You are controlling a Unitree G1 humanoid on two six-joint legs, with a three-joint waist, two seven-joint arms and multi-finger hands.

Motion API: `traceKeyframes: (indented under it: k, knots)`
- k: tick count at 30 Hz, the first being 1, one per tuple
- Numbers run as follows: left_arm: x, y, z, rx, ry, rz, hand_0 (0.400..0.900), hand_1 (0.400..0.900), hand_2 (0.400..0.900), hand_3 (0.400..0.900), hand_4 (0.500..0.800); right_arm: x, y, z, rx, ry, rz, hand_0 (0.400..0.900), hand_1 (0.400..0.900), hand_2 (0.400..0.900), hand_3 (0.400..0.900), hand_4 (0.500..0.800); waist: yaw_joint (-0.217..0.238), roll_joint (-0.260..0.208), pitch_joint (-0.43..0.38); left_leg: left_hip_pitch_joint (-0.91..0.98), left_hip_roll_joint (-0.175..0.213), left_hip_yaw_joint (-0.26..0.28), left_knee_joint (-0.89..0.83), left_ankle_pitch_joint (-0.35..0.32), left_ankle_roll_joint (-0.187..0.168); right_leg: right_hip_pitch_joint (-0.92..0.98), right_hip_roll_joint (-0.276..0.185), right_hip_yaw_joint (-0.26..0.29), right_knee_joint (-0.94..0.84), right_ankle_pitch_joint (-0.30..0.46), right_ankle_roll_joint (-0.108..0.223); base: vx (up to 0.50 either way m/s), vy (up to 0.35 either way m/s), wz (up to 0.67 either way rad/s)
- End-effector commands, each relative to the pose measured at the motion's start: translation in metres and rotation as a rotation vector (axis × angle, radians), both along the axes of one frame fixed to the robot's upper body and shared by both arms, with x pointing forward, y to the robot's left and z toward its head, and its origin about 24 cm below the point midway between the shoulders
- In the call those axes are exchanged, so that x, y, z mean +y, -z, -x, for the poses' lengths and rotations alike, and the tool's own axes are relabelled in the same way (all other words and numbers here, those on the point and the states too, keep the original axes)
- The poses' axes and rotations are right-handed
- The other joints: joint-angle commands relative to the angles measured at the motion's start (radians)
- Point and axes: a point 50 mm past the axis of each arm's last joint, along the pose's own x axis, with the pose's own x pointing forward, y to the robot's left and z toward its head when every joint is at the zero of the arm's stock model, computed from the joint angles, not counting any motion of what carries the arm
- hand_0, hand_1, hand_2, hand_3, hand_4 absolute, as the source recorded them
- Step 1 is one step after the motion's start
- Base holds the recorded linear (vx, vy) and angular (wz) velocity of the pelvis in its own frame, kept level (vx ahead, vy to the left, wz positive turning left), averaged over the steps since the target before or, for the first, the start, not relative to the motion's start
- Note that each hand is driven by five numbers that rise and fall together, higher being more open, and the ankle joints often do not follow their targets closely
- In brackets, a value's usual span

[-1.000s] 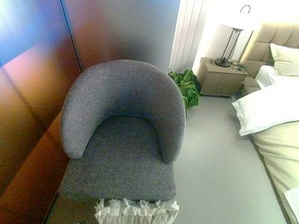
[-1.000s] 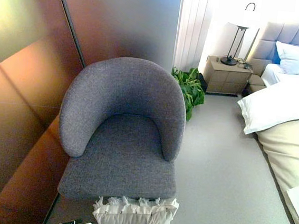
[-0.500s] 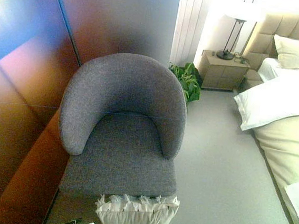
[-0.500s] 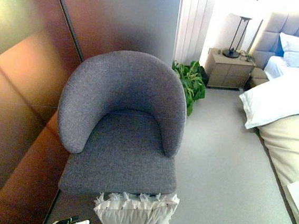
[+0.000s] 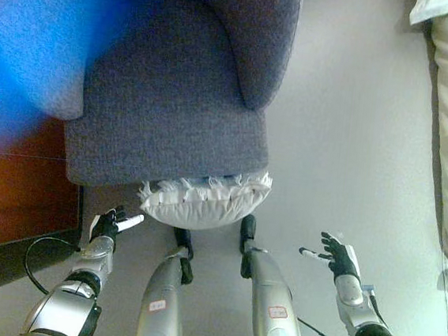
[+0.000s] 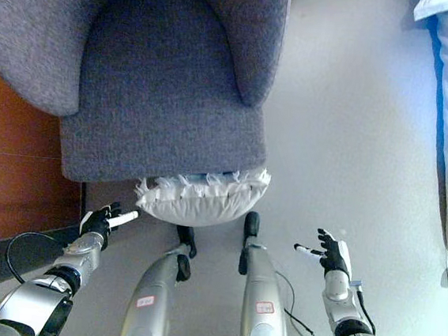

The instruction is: Pick up the pillow and put it on the sofa.

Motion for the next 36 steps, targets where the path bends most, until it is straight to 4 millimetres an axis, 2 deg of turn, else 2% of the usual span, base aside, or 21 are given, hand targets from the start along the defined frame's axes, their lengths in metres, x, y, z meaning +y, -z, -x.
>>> traceKeyframes:
  k: [1,7,14,25,36]
  knots:
    - [0.036,-0.011,0.011,-0.032,-0.141,-0.061,0.900,0.900,0.900,0.900,0.800,-0.019,-0.021,-0.003,-0.129,0.040,0.057,0.900,0.900,0.900,0.900,0.800,-0.016,-0.027,-0.004,-0.068,-0.022,-0.042,0.051,-0.022,-0.004,-0.028,0.019,0.024,0.023,-0.048,0.042,-0.07,-0.043,0.05]
    - [0.047,-0.030,-0.001,-0.096,-0.205,-0.027,0.900,0.900,0.900,0.900,0.800,-0.013,-0.039,-0.017,-0.217,0.014,0.050,0.900,0.900,0.900,0.900,0.800,-0.026,-0.059,0.004,-0.199,-0.028,-0.072,0.150,-0.046,-0.001,-0.154,0.031,0.029,0.092,-0.048,0.031,-0.05,-0.051,0.07]
    - [0.049,-0.047,-0.015,-0.202,-0.205,0.048,0.900,0.900,0.900,0.900,0.800,-0.008,-0.043,-0.017,-0.251,0.005,0.041,0.900,0.900,0.900,0.900,0.800,-0.038,-0.087,0.004,-0.274,-0.034,-0.096,0.203,-0.071,0.007,-0.222,0.046,0.028,0.124,-0.045,0.024,-0.01,-0.062,0.03]
    - [0.024,-0.077,-0.049,-0.419,-0.077,0.244,0.900,0.900,0.900,0.900,0.800,-0.001,-0.042,-0.014,-0.261,-0.023,0.025,0.900,0.900,0.900,0.900,0.800,-0.049,-0.125,0.004,-0.331,-0.045,-0.121,0.244,-0.090,0.016,-0.262,0.068,0.026,0.145,-0.030,0.025,0.00,-0.054,0.02]
    - [-0.007,-0.087,-0.064,-0.502,0.086,0.347,0.900,0.900,0.900,0.900,0.800,0.005,-0.040,-0.009,-0.255,-0.040,0.007,0.900,0.900,0.900,0.900,0.800,-0.053,-0.145,0.004,-0.333,-0.047,-0.125,0.251,-0.101,0.021,-0.260,0.083,0.021,0.150,-0.027,0.031,0.02,-0.039,0.03]
